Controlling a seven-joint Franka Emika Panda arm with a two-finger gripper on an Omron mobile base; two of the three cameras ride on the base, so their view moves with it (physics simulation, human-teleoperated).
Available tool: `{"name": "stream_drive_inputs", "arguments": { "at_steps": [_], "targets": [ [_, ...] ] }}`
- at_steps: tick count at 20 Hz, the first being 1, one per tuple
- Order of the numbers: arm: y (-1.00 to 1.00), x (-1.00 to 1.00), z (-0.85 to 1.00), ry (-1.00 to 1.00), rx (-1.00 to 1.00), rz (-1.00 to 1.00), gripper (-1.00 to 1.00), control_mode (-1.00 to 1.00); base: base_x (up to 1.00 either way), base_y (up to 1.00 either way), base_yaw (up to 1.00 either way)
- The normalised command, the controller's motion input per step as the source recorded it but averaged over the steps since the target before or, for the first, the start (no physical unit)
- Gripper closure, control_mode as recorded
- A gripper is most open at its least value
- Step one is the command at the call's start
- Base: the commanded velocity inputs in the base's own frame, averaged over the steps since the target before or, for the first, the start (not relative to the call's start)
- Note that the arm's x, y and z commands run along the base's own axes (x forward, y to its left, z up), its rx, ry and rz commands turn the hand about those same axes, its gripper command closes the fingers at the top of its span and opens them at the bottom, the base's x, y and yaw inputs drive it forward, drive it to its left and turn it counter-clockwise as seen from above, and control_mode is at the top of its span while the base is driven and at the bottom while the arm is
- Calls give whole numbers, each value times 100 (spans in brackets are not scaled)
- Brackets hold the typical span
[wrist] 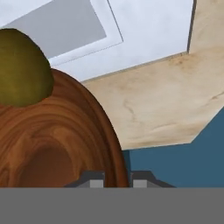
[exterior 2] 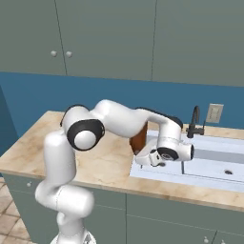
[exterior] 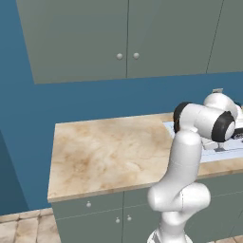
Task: Dump the lime and kiwi from the bowl so the bowl can be washed. Place the bowl in the sink after clearing the leftovers.
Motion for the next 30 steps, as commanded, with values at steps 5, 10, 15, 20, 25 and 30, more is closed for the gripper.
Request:
{"name": "stream_drive_inputs", "arguments": {
  "at_steps": [5, 10, 15, 20, 25, 30],
  "targets": [
    [0, 1, 0, 0, 3, 0, 100, -100, 0, 0, 0],
    [0, 0, 12, 0, 8, 0, 100, -100, 0, 0, 0],
    [29, -10, 22, -6, 1, 1, 100, -100, 0, 0, 0],
    [89, -52, 20, -19, -22, 11, 100, -100, 0, 0, 0],
    [100, -73, 22, -29, -46, 14, 100, -100, 0, 0, 0],
    [90, -83, 50, -47, -59, 12, 100, -100, 0, 0, 0]
  ]
}}
